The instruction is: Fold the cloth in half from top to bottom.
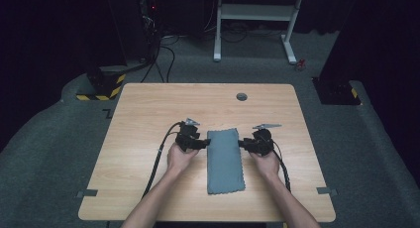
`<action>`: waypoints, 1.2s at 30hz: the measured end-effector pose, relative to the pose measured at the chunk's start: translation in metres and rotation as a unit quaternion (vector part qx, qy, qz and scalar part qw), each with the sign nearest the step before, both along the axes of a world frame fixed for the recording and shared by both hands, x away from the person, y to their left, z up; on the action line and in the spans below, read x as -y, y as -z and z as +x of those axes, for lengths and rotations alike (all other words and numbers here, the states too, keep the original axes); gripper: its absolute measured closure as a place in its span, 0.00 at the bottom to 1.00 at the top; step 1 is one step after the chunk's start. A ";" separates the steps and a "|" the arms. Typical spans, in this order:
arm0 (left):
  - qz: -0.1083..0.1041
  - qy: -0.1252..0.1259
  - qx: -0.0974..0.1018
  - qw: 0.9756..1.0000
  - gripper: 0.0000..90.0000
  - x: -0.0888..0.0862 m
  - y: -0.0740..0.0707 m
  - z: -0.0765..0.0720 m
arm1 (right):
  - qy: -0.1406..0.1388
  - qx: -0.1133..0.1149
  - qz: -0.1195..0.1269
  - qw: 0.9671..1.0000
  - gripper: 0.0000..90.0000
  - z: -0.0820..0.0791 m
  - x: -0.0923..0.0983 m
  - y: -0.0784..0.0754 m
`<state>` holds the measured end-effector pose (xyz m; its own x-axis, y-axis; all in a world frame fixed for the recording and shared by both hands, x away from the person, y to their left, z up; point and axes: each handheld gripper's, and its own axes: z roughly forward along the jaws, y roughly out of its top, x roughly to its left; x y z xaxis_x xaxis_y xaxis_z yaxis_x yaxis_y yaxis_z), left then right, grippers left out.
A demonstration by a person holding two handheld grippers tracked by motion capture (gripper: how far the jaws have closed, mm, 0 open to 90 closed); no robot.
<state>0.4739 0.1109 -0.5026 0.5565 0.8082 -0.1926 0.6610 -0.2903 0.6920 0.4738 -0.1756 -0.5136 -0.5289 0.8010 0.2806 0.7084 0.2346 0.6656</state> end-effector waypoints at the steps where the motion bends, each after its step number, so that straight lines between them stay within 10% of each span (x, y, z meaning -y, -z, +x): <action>1: 0.004 0.000 0.002 1.000 0.46 0.001 0.000 0.003 | 0.002 0.001 -0.003 1.000 0.71 0.003 -0.002 0.000; 26: 0.022 -0.033 0.008 0.999 0.52 0.021 0.012 0.036 | 0.025 0.015 -0.066 0.997 0.73 0.047 -0.037 -0.002; 36: 0.065 -0.013 0.027 0.997 0.76 0.033 0.010 0.034 | 0.003 0.017 -0.068 0.998 0.92 0.047 -0.041 -0.001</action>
